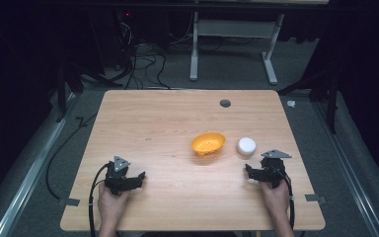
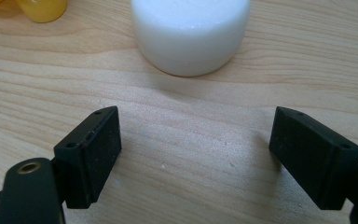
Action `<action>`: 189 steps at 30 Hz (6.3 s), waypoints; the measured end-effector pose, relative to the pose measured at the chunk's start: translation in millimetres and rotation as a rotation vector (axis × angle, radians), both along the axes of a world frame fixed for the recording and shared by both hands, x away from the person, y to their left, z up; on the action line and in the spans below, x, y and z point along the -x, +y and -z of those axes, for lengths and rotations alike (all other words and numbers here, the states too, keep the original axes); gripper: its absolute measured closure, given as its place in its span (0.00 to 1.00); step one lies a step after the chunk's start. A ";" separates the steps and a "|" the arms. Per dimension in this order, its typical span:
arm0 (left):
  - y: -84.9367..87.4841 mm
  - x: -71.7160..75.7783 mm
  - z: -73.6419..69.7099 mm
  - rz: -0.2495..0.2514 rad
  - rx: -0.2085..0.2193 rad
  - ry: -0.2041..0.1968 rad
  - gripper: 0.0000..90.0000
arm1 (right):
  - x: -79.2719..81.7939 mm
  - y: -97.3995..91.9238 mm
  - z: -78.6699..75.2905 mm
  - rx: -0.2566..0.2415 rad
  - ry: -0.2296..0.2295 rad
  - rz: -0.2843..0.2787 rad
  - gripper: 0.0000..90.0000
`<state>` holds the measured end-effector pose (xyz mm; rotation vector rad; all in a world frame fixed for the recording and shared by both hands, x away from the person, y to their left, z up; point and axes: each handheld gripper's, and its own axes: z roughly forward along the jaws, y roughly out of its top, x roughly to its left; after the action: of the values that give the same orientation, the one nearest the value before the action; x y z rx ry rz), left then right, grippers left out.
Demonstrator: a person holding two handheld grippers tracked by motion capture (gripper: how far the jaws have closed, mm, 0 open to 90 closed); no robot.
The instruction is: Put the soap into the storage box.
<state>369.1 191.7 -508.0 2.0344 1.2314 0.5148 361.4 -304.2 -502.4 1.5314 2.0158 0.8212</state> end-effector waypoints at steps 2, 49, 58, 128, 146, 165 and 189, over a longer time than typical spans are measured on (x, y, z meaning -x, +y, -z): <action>0.0 0.0 0.0 0.000 0.000 0.000 0.21 | 0.0 0.0 0.0 0.000 0.000 0.000 0.19; 0.1 -0.2 0.1 0.001 0.004 0.000 0.21 | -0.4 2.8 -16.1 -0.024 -0.003 -0.023 0.17; 0.1 -0.2 0.1 0.001 0.004 0.000 0.21 | -7.0 5.6 -27.7 -0.034 -0.033 -0.035 0.17; 0.1 -0.2 0.0 0.002 0.003 0.002 0.21 | -67.0 22.6 -0.9 0.002 -0.001 0.009 0.27; 0.1 -0.2 0.0 0.002 0.002 0.002 0.21 | -66.7 22.8 -2.2 0.004 0.005 0.000 0.27; 0.0 -0.2 0.1 0.002 0.003 0.000 0.21 | -57.0 25.1 -15.4 -0.006 -0.015 -0.042 0.27; 0.0 -0.2 0.1 0.002 0.003 0.000 0.21 | -42.6 28.0 -34.7 -0.059 -0.039 -0.105 0.27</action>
<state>369.3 191.7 -508.1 2.0328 1.2296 0.5114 404.1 -276.2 -467.7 1.4397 2.0751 0.9525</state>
